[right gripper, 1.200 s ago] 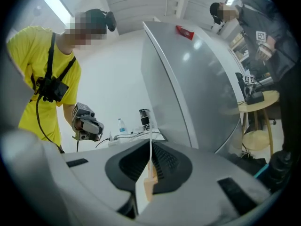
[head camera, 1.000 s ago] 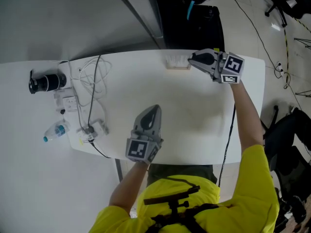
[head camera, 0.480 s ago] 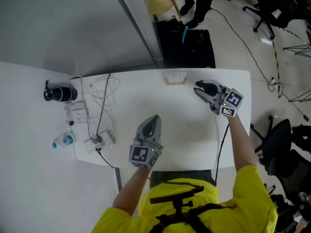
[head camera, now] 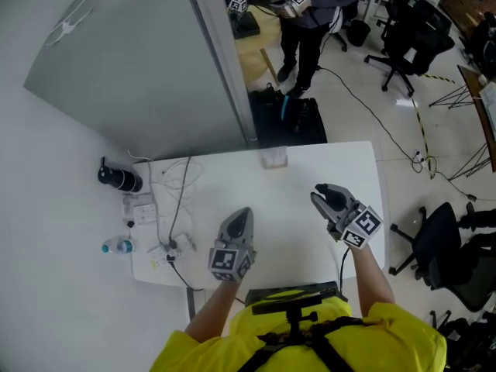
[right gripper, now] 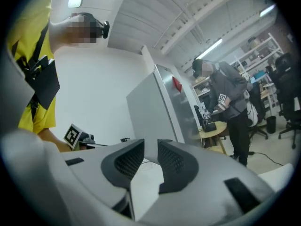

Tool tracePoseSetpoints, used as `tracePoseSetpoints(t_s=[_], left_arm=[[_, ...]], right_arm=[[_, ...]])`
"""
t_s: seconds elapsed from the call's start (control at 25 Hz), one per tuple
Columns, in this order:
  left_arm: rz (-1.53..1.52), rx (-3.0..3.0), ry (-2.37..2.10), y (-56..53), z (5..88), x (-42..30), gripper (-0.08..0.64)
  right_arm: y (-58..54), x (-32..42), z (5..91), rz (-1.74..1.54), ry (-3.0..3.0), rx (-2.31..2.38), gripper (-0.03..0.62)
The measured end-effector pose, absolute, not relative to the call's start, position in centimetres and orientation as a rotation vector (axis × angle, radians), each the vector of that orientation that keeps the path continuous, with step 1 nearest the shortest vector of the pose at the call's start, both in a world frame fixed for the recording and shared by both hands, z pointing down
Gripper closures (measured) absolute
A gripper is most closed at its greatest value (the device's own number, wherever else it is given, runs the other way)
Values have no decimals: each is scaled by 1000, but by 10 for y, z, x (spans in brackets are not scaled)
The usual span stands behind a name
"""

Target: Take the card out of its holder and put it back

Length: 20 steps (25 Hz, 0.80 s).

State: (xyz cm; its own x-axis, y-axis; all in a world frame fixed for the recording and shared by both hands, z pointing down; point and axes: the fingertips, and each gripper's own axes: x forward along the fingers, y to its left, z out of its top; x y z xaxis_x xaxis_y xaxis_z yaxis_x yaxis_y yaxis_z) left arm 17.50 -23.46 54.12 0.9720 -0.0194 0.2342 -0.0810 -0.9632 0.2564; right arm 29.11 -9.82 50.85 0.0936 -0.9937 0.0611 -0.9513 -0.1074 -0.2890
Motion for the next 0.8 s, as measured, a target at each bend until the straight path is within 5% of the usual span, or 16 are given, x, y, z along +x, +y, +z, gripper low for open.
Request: tracePoseSetpoints(t_s=[0.2,0.8], left_arm=[[304,2891,-30,-228,522,167,559],[280,2928,-45,-235,498,175,559]], right_arm=[[-78,286,490,-394,1742,-2356,586],[-47,281,521,-576,1247,-2606,588]])
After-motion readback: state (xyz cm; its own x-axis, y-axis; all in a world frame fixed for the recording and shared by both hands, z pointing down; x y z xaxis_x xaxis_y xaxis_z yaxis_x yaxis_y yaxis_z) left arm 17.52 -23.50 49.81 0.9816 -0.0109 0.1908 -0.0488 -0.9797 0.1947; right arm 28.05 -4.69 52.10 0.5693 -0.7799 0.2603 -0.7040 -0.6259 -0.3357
